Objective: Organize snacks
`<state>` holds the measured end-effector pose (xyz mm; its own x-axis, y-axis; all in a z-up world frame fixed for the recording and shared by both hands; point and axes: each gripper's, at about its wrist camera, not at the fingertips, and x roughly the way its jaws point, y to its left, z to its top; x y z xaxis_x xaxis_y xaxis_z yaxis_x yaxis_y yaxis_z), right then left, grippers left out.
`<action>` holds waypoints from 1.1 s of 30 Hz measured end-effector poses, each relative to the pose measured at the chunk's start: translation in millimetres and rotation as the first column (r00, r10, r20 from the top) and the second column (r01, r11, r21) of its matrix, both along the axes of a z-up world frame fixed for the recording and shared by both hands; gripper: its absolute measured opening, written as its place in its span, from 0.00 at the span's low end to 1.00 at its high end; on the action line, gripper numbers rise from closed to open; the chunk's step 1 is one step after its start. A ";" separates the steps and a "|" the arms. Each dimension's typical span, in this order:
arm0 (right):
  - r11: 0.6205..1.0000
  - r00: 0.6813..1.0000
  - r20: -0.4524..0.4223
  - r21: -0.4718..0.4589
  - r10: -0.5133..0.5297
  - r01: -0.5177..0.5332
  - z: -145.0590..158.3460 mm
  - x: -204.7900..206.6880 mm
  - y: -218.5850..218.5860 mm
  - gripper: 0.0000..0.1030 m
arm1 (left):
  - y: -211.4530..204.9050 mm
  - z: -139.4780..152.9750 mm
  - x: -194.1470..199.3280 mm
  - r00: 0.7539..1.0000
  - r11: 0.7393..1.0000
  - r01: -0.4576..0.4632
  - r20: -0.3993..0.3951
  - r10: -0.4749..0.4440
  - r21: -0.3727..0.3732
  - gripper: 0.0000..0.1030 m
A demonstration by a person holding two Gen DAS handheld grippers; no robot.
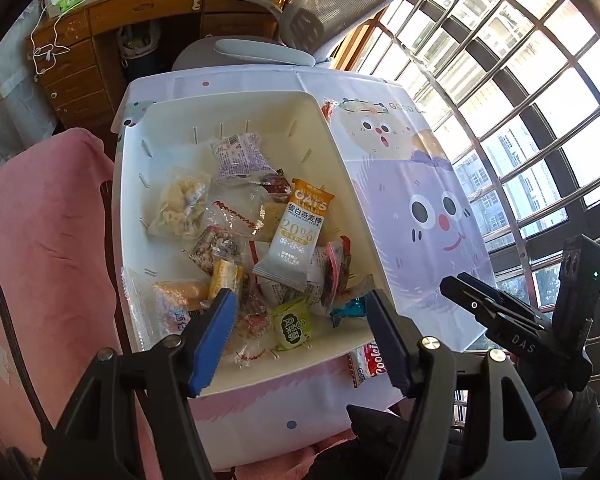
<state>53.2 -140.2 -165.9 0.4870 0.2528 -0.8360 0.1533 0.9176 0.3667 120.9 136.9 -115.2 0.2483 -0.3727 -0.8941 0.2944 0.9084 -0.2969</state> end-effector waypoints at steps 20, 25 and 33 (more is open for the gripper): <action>0.957 0.954 -0.087 0.065 0.286 -0.281 0.1 79.4 -74.7 0.53 | -78.1 -6.0 -54.2 0.973 0.972 -0.230 0.006 0.230 0.048 0.72; 0.936 0.933 -0.083 0.073 0.350 -0.345 2.6 103.3 -87.3 0.53 | -97.1 -19.3 -69.5 0.955 0.953 -0.292 -0.019 0.295 0.075 0.73; 0.912 0.909 -0.087 0.087 0.408 -0.401 -2.7 144.6 -92.7 0.53 | -119.5 -52.6 -88.3 0.920 0.922 -0.365 -0.102 0.378 0.130 0.76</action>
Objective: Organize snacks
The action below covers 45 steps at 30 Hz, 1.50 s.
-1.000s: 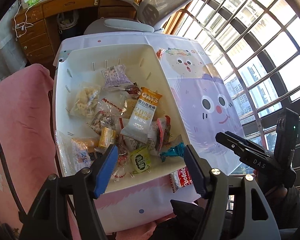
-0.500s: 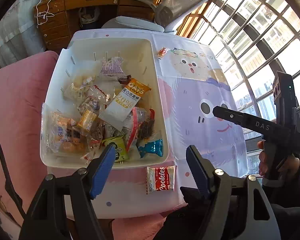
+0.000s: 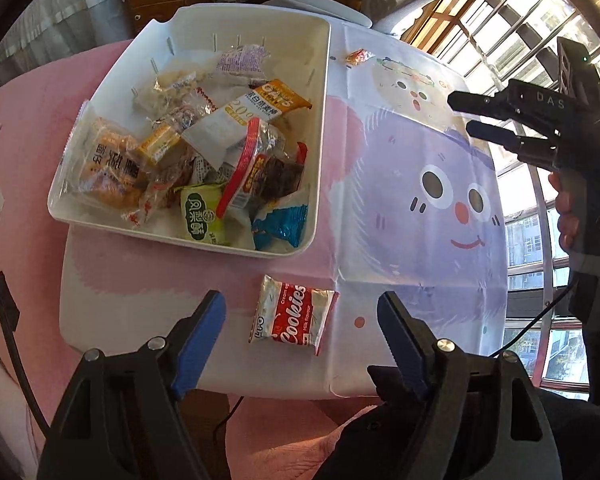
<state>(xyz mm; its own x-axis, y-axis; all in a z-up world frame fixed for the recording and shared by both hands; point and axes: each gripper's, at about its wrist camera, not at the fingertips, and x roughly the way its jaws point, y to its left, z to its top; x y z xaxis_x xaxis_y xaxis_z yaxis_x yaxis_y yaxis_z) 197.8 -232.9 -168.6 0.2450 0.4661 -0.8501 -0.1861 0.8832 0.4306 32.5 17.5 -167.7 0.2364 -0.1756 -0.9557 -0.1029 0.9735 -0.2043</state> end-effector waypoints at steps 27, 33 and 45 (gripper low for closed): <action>0.998 0.997 0.068 -0.040 -0.045 0.048 -87.4 166.1 41.0 0.53 | -25.0 -114.6 7.7 0.985 0.998 -0.013 -0.170 0.023 0.059 0.81; 0.997 0.995 0.092 -0.075 -0.029 0.036 -99.6 182.4 56.8 0.53 | -26.4 -133.5 9.8 0.979 0.998 -0.026 -0.202 0.037 0.056 0.81; 0.982 0.995 0.096 -0.183 -0.020 0.037 -109.2 194.3 70.4 0.40 | -31.8 -144.6 18.5 0.979 0.996 -0.046 -0.194 0.060 0.077 0.82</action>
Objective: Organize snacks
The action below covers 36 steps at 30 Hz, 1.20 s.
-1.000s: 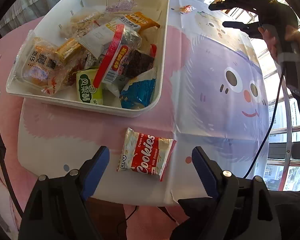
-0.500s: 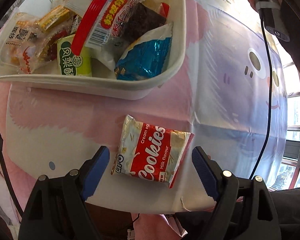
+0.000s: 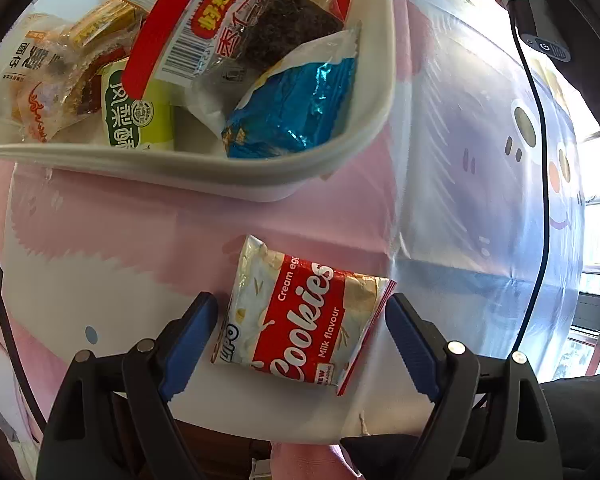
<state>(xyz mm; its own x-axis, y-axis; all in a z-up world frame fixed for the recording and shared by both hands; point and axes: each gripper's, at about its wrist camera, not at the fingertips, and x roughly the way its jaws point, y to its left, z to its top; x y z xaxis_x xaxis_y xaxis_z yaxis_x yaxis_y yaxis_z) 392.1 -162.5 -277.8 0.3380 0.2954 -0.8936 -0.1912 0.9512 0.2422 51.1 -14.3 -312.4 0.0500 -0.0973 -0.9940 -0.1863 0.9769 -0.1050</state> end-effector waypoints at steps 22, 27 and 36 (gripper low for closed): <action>0.995 0.997 -0.040 -0.073 0.068 -0.070 7.3 -38.7 -2.9 0.22 | -8.9 4.2 -2.9 0.994 0.993 -0.111 0.029 0.109 0.052 0.50; 0.996 0.994 -0.082 -0.057 0.068 -0.073 10.4 -62.9 -11.4 0.19 | 1.5 13.2 -6.7 0.990 0.990 -0.133 0.049 0.131 0.045 0.50; 0.993 0.985 -0.138 -0.049 0.099 -0.107 21.2 -116.9 -18.5 0.19 | 15.0 46.0 -32.2 0.980 0.983 -0.175 0.101 0.169 0.056 0.50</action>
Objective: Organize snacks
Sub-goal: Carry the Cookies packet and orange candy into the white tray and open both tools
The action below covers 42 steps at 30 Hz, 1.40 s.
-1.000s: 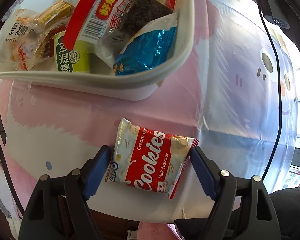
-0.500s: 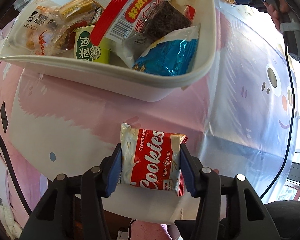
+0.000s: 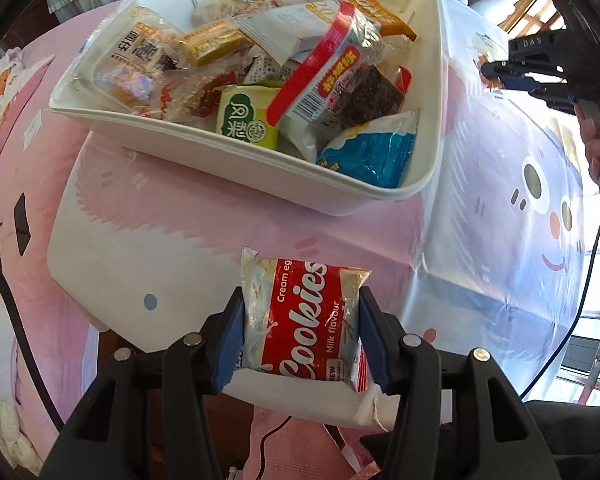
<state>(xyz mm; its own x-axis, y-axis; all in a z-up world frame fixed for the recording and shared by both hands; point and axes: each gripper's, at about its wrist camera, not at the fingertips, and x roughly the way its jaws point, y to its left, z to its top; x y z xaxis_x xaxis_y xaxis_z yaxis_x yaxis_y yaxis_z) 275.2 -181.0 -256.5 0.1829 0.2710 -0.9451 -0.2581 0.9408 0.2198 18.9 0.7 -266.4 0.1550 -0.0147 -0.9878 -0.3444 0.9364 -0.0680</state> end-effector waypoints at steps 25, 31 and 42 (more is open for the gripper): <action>0.983 0.990 -0.097 0.160 0.106 -0.090 77.5 -150.9 24.8 0.19 | 83.7 134.0 0.5 0.967 0.982 0.166 0.208 -0.146 -0.085 0.50; 0.980 0.996 -0.070 0.191 0.059 -0.045 94.2 -172.7 44.6 0.19 | 99.9 152.3 23.7 0.931 0.955 0.290 0.251 -0.266 -0.059 0.50; 0.959 0.990 -0.027 0.246 -0.136 0.139 102.9 -190.5 69.0 0.19 | 130.3 159.5 58.9 0.842 0.882 0.471 0.315 -0.438 -0.033 0.51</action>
